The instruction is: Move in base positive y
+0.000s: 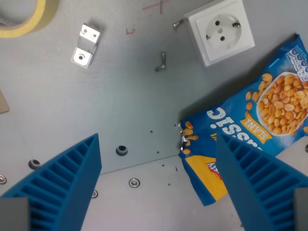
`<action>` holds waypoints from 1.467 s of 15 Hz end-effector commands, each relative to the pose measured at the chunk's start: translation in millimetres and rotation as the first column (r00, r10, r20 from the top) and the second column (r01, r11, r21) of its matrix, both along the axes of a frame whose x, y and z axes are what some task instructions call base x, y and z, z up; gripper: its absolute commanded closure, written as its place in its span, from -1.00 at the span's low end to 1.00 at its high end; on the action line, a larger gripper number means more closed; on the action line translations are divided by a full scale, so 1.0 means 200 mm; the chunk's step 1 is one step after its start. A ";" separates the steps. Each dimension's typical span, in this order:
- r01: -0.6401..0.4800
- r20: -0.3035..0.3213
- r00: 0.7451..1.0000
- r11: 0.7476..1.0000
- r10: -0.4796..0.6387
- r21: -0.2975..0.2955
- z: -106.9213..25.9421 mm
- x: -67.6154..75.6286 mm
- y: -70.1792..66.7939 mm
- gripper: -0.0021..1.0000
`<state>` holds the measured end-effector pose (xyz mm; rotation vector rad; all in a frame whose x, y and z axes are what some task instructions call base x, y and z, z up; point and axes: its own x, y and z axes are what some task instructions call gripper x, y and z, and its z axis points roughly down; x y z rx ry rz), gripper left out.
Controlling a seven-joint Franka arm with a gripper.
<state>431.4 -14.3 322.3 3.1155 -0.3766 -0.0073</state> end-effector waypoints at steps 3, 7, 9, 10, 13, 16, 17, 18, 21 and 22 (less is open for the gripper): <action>0.001 0.005 1.000 1.000 -0.001 0.000 0.01 -0.02 0.08 -1.00; 0.001 0.005 1.000 1.000 -0.001 0.000 0.01 -0.04 0.19 -1.00; 0.001 0.005 1.000 1.000 -0.001 0.000 0.01 -0.05 0.24 -1.00; 0.001 0.005 1.000 1.000 -0.001 0.000 0.01 -0.05 0.27 -1.00; 0.001 0.005 1.000 1.000 -0.001 0.000 0.01 -0.07 0.35 -1.00; 0.001 0.005 1.000 1.000 -0.001 0.000 0.01 -0.08 0.43 -1.00; 0.001 0.005 1.000 1.000 -0.001 0.000 0.01 -0.09 0.46 -1.00; 0.001 0.005 1.000 1.000 -0.001 0.000 0.01 -0.09 0.49 -1.00; 0.001 0.005 1.000 1.000 -0.001 0.000 0.01 -0.11 0.57 -1.00; 0.001 0.005 1.000 1.000 -0.001 0.000 0.01 -0.11 0.59 -1.00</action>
